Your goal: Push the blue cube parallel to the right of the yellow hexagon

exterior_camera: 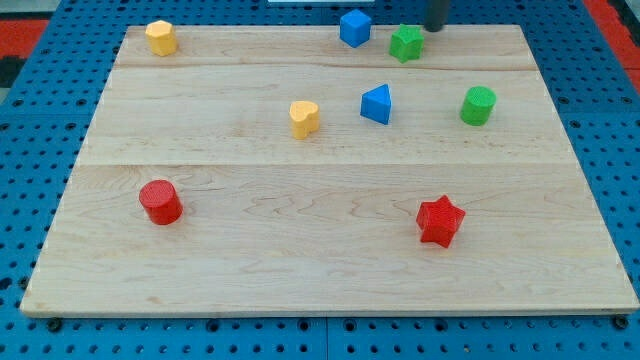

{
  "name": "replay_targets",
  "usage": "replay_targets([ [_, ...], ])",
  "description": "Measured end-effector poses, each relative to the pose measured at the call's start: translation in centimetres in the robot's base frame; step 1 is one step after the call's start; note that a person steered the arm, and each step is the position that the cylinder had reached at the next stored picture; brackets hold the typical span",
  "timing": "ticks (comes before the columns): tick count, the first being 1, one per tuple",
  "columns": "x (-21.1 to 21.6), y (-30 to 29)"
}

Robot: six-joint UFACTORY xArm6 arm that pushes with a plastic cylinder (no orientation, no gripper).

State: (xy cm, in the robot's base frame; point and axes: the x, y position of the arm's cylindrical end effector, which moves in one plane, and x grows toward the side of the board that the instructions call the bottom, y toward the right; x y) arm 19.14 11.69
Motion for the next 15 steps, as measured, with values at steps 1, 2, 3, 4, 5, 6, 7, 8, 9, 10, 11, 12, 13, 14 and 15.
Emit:
replay_targets([
  [1, 0.1, -7.4],
  [2, 3.2, -7.6],
  [3, 8.4, -8.7],
  [4, 10.7, -12.0],
  [5, 7.1, -22.7],
  [6, 0.0, -24.4],
  [7, 0.0, -24.4],
  [8, 0.1, -20.4],
  [9, 1.2, -12.3],
  [10, 8.7, -5.0],
  [11, 11.8, 0.4],
  [12, 7.1, 3.9],
  [13, 8.2, 5.0],
  [14, 10.8, 5.4],
  [15, 12.7, 1.4],
])
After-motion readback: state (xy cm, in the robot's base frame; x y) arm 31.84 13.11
